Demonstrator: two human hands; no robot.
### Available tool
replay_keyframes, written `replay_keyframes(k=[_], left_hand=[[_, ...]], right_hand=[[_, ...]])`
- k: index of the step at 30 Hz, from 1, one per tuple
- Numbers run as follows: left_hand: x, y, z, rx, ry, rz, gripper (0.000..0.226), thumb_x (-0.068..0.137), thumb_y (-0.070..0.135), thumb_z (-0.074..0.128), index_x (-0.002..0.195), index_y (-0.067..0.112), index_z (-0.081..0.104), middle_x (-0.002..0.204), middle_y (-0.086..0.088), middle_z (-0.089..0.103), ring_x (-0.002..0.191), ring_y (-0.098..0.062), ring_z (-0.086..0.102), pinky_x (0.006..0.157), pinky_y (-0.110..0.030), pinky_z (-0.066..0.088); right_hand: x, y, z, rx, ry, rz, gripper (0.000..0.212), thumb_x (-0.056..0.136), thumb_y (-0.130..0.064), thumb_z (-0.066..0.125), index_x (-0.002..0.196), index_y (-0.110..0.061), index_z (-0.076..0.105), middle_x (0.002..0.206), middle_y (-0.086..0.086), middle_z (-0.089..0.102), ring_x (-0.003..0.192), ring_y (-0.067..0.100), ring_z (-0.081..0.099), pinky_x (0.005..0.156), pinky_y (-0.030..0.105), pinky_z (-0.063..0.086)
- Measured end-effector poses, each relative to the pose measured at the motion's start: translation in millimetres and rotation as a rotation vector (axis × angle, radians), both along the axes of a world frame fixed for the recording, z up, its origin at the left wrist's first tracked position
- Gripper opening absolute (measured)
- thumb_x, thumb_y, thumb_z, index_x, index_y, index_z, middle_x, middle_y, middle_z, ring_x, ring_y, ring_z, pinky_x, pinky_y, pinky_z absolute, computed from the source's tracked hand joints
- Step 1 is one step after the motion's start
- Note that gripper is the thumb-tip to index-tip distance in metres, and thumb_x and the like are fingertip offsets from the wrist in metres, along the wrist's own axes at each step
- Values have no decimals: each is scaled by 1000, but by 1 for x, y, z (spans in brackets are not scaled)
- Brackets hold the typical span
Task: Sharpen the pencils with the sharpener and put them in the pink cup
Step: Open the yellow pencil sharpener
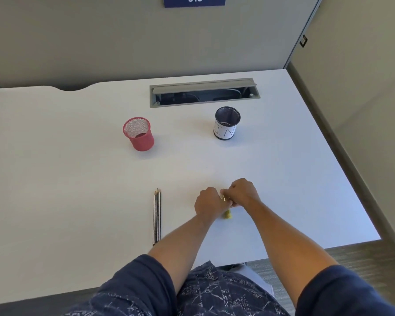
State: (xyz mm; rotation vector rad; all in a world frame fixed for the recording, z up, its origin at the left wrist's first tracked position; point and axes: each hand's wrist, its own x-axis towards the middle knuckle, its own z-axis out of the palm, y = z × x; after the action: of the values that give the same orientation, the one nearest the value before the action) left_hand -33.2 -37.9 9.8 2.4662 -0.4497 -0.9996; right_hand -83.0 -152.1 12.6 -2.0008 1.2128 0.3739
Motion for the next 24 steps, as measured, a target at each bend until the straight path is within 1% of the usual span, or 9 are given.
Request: replay_keyframes(k=[3,7,9,11,12,14,16,20,24], left_hand=[[4,1,6,-9,18,-3,23,82,30,62,87,9,69,71,-1,73,71,-23,70,62,-28,54],[19,6,10,-61,6,-6,13,78,25,58,76,13,63,63,-5,74,56,-15,65,51,-23,48],[32,8,12,-117,0,-13,12,81,26,62,77,15,64,74,-4,75,64,-17,66,57,-26,51],[47,9,14,-193,-3,-49,19,87,29,66,94,13,71,91,-4,74,83,-22,69,69,-30,54],[54,10,16,-230,5,-62,24,88,29,67,104,12,72,95,-4,73,88,-22,68,71,-29,53],[68,12,19,-303,50,-47,31,90,25,69,119,13,68,95,-3,69,88,-21,65,68,-26,49],[81,16,22,-382,108,27,36,90,18,68,126,16,64,92,-5,68,88,-22,66,68,-27,52],[103,29,32,-566,141,223,31,93,6,61,124,10,65,97,-20,71,82,-24,71,70,-35,62],[115,44,38,-699,218,367,23,92,1,62,113,11,64,99,-19,70,78,-23,75,69,-34,62]], right_hand=[[2,-2,-4,78,-60,20,23,78,-26,75,73,-3,70,61,5,74,57,15,73,70,31,62],[4,-2,-4,210,-186,-24,13,81,-20,76,77,-8,78,66,5,75,60,14,73,60,21,56],[7,-3,0,299,-288,-89,9,84,-14,75,82,-6,79,72,11,77,66,18,74,63,23,59],[9,-5,5,372,-373,-105,10,87,-11,74,88,-2,79,79,17,77,72,22,75,73,30,63],[11,-6,8,398,-411,-95,10,89,-10,73,90,-2,79,81,18,77,75,23,75,76,31,63],[16,-8,14,427,-486,-78,12,92,-6,69,96,0,78,84,18,77,80,23,76,77,30,63],[20,-9,19,457,-528,-73,14,94,-4,66,102,2,76,86,17,78,84,24,77,75,29,62],[28,1,28,573,-538,16,18,92,-18,73,101,-2,78,91,15,78,88,27,77,73,28,62],[38,16,30,585,-577,50,23,85,-25,81,99,-7,80,89,15,78,86,28,77,73,28,61]])
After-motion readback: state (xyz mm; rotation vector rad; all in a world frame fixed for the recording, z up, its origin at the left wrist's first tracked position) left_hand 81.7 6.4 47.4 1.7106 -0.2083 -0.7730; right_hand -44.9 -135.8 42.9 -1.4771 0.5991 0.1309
